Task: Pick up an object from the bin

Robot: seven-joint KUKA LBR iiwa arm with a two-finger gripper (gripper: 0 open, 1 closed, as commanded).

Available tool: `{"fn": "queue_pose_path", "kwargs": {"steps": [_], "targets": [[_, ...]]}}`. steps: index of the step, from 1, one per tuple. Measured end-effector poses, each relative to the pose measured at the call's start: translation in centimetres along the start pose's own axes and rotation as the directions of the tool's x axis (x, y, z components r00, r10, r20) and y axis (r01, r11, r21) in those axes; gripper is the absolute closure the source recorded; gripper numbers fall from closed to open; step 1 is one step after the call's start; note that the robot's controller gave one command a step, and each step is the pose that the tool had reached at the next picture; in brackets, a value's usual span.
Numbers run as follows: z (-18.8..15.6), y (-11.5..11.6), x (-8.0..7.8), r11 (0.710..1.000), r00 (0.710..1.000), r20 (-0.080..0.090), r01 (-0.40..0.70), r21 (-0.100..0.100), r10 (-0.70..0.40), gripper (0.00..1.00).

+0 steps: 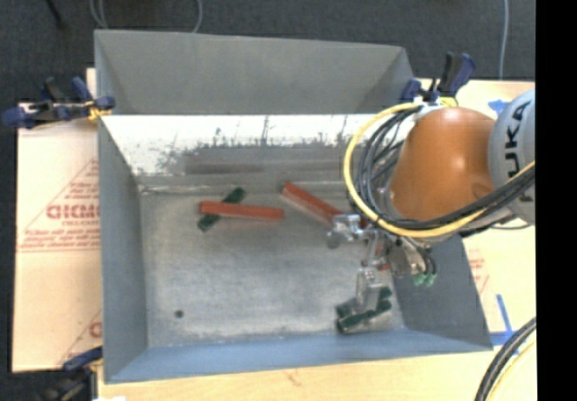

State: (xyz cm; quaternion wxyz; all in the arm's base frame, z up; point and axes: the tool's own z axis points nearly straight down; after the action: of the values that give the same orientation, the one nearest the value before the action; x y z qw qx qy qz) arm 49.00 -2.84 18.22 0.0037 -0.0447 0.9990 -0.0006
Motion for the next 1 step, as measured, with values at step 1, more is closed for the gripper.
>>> {"fn": "queue_pose_path", "kwargs": {"steps": [1], "targets": [[2.27, -2.55, 0.58, 0.976, 0.976, -0.004, 0.217, -0.002, -0.217, 0.00]]}}
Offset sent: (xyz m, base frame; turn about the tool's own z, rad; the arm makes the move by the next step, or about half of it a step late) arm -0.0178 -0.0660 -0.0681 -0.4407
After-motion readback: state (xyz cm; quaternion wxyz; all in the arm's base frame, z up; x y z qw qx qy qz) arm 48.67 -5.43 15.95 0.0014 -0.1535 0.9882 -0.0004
